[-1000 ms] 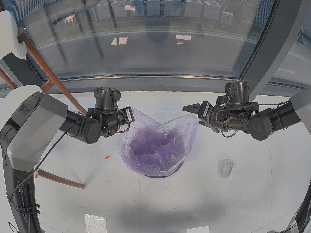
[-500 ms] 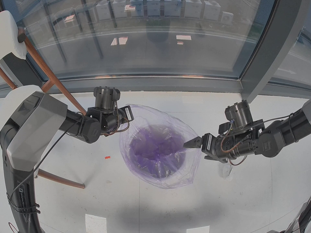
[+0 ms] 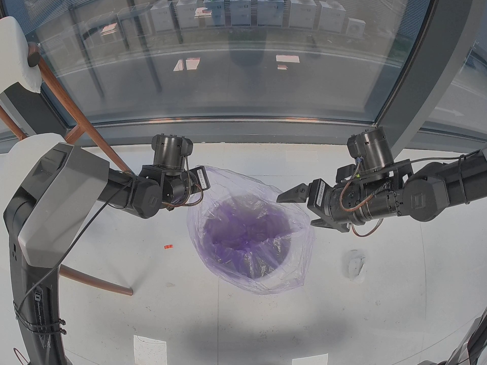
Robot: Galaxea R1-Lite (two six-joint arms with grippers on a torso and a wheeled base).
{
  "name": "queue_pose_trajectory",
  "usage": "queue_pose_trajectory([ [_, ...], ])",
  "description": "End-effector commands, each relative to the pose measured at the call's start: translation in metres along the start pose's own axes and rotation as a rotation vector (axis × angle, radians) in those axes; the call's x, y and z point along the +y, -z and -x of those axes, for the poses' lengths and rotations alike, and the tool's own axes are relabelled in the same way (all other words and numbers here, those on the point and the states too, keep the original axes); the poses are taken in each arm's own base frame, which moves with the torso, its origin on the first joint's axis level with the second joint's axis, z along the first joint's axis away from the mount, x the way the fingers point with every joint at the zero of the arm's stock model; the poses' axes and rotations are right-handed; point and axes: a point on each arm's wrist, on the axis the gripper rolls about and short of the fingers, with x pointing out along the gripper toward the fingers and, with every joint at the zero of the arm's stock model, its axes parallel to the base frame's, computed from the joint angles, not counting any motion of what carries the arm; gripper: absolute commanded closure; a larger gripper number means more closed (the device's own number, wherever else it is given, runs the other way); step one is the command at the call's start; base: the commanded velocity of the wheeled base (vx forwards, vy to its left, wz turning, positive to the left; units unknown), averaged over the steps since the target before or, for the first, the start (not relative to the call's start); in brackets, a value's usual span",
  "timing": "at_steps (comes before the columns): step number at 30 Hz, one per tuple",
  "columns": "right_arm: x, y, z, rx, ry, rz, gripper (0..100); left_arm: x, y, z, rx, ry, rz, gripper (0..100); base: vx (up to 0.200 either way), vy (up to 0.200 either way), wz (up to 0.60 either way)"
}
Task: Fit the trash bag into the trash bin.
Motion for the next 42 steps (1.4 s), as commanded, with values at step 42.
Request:
queue_pose_trajectory([
  [42, -0.016, -0.052, -0.096, -0.283, -0.056, 0.0, 0, 0.056, -0.003, 0.053, -0.031, 0.013, 0.0, 0, 0.0, 0.0, 0.0],
])
